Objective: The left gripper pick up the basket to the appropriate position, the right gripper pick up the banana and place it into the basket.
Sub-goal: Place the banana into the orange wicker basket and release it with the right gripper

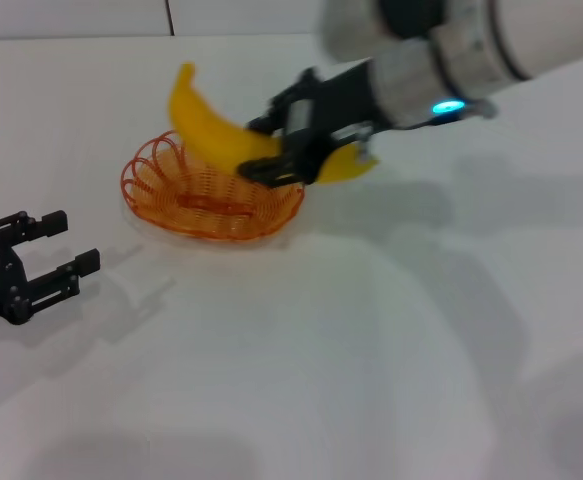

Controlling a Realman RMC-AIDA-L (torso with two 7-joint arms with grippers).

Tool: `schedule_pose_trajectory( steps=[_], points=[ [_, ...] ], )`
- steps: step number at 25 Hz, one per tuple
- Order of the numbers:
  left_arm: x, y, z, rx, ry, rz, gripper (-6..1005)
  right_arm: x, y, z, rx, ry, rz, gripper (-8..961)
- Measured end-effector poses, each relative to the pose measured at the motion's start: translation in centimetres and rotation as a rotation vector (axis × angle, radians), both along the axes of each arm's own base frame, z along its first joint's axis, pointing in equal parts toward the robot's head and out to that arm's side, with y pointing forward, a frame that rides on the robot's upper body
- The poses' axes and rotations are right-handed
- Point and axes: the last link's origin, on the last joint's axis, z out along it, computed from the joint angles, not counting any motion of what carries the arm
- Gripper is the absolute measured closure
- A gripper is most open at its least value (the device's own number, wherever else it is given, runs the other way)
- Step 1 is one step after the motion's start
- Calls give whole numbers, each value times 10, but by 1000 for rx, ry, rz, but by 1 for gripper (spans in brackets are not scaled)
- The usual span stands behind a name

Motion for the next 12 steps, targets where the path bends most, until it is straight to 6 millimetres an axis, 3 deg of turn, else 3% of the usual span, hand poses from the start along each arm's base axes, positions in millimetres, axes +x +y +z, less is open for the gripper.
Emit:
schedule_pose_trajectory(
  steps=[5,12],
  points=[
    [2,3,-1,-1,-2,-8,362,-16,9,-29,22,-42,35,473],
    [4,5,-1,-2,-2,-11,363,-15,16,-49,48,-81,32,472]
  ],
)
